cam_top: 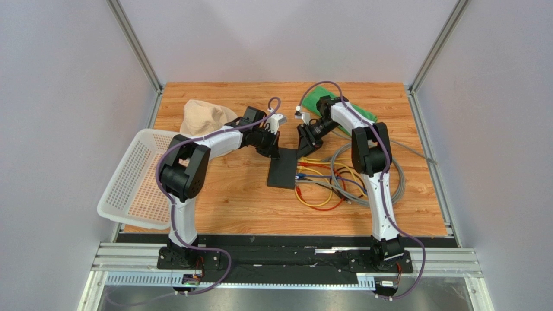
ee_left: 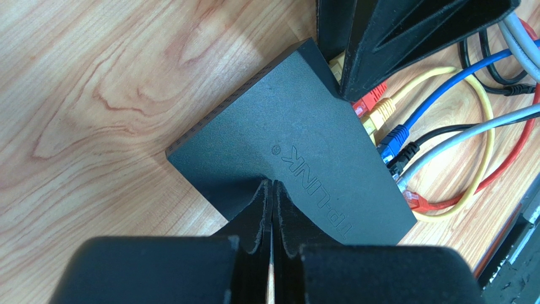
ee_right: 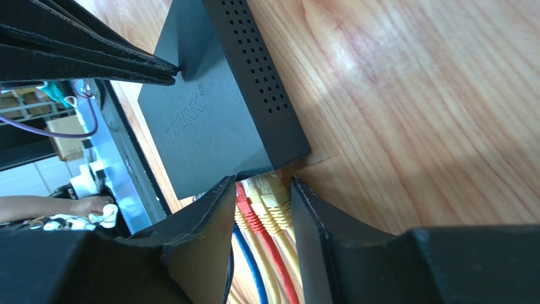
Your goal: Pull the plug from the switch port
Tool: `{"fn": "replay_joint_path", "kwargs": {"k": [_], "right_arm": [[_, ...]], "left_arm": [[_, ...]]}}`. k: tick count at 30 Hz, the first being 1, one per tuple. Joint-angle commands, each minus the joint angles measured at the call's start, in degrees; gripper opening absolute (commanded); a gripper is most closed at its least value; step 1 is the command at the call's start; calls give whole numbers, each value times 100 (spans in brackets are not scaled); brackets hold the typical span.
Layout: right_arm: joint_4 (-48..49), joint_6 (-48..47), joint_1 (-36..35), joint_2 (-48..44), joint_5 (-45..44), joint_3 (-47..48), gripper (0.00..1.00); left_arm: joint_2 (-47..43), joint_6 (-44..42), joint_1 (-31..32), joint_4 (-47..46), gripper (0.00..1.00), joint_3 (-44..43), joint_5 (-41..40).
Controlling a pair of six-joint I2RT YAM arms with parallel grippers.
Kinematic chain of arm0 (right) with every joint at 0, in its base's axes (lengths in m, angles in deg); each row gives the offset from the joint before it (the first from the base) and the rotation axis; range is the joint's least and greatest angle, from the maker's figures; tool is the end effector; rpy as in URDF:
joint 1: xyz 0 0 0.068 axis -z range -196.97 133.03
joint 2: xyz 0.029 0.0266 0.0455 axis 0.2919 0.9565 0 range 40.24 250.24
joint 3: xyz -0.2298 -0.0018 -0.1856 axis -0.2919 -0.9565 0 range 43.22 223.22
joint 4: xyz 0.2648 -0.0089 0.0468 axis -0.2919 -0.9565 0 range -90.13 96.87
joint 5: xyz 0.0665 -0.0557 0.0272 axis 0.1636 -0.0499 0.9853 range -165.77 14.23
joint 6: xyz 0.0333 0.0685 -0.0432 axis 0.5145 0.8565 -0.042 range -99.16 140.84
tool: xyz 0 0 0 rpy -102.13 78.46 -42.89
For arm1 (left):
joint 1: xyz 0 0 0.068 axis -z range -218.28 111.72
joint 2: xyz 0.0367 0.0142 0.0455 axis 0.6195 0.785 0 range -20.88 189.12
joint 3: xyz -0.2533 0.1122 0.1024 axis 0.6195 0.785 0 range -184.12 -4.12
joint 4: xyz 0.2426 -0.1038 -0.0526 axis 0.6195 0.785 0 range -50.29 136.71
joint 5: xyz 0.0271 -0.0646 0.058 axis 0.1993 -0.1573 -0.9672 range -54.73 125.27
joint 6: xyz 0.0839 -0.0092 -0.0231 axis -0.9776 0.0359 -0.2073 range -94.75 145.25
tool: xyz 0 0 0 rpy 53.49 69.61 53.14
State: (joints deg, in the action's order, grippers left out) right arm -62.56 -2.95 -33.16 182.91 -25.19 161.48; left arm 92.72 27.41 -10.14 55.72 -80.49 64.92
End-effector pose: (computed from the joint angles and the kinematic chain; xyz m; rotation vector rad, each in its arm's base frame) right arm 0.4590 0.1957 0.1148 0.9271 -2.6800 -1.3431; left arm 0.3853 -0.2497 0.1580 0.7833 2.4085 -0.8636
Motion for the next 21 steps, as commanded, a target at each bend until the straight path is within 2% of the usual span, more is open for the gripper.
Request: {"fn": "replay_joint_path", "kwargs": {"k": [1,13,17,19,21], "right_arm": [[-141,-178,28,314,170,40,42],[-159,-20,98,455,206,101,27],[-124,6,63,419,110,49,28],[-45,85,2,402,-83,5,33],[-202,-11,-69,489,-76,126,29]], "left_arm": [[233,-207,51,122,0,-26,-223],[250,-207,51,131,0,-53,-240],[250,-207,51,130,0,-61,-249],[250,-207,60,130,0,-53,-249],[241,-207,60,130,0,-44,-249]]}}
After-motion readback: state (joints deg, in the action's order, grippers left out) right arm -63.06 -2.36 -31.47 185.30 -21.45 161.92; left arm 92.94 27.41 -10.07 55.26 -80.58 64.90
